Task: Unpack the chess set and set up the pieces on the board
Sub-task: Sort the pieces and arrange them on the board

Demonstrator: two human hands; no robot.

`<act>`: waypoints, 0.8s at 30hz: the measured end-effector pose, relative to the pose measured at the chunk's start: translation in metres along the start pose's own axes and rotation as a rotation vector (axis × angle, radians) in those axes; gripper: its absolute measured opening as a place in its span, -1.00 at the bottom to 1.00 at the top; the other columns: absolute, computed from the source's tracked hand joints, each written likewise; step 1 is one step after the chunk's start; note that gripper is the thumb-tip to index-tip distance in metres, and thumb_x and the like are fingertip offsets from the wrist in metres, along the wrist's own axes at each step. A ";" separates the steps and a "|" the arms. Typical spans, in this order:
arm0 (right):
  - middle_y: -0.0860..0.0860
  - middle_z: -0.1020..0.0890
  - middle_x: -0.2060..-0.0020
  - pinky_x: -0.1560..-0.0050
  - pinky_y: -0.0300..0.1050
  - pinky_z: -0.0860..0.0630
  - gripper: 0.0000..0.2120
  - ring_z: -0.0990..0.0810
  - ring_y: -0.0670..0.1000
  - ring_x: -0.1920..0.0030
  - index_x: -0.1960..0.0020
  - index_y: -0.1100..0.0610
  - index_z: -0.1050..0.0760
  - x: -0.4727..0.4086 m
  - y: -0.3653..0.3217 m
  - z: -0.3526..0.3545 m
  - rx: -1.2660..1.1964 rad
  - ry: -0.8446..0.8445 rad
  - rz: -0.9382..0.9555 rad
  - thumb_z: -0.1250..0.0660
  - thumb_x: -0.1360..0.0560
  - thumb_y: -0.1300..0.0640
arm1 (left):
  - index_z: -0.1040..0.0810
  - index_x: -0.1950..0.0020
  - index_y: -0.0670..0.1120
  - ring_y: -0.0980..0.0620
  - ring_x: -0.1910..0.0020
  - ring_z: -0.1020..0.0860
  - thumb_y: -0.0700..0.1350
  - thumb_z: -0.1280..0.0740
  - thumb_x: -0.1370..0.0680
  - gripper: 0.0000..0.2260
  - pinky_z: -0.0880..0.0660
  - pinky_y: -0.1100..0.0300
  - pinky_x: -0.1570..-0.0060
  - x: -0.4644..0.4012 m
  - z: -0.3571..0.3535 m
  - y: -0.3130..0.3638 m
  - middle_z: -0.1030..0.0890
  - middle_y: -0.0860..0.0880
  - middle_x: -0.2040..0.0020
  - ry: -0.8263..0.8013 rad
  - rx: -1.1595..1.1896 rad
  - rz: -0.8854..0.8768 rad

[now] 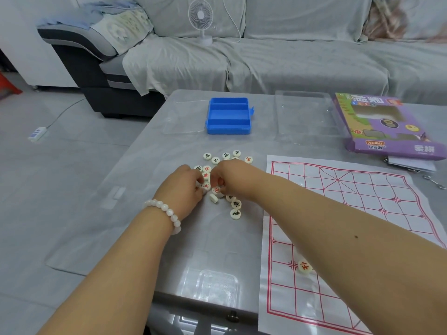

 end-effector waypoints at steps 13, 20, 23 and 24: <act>0.11 -0.59 -0.05 -0.05 -0.07 -0.49 -0.79 -0.56 0.11 -0.05 -0.14 0.17 -0.54 -0.001 0.000 0.001 0.067 -0.055 0.014 -0.25 -0.53 0.18 | -0.46 -0.20 -0.11 -0.08 -0.04 -0.50 -0.08 -0.23 -0.58 -0.77 -0.42 0.14 0.01 -0.007 -0.009 0.002 -0.43 -0.10 -0.16 -0.043 -0.123 -0.024; 0.04 -0.54 -0.08 -0.06 -0.17 -0.43 -0.74 -0.53 0.03 -0.06 -0.19 0.11 -0.52 0.019 0.012 0.029 0.020 0.069 -0.016 -0.30 -0.51 0.16 | -0.45 -0.20 -0.15 -0.11 -0.07 -0.50 -0.08 -0.23 -0.58 -0.76 -0.38 0.15 -0.03 -0.005 0.000 -0.002 -0.43 -0.14 -0.18 -0.051 -0.086 0.034; -0.03 -0.54 0.00 0.01 -0.26 -0.46 -0.76 -0.52 -0.06 0.04 -0.16 0.06 -0.53 0.058 0.030 0.046 -0.037 0.104 -0.069 -0.36 -0.49 0.12 | -0.45 -0.22 -0.12 -0.08 -0.11 -0.48 -0.03 -0.25 -0.57 -0.73 -0.36 0.16 -0.09 0.005 0.020 0.015 -0.43 -0.09 -0.18 0.011 0.015 0.026; -0.06 -0.53 0.03 0.05 -0.31 -0.45 -0.76 -0.51 -0.09 0.08 -0.14 0.04 -0.54 0.076 0.039 0.049 -0.058 0.106 -0.093 -0.37 -0.48 0.11 | -0.45 -0.21 -0.11 -0.05 -0.12 -0.48 -0.02 -0.26 -0.56 -0.73 -0.36 0.18 -0.09 0.011 0.026 0.030 -0.42 -0.07 -0.17 0.030 0.049 -0.013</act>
Point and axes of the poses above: each hand's wrist, its own x-axis away from the middle knuckle, its own z-axis out of the back of the hand, y = z × x, the point moved 6 cm from there along -x, towards the middle knuckle
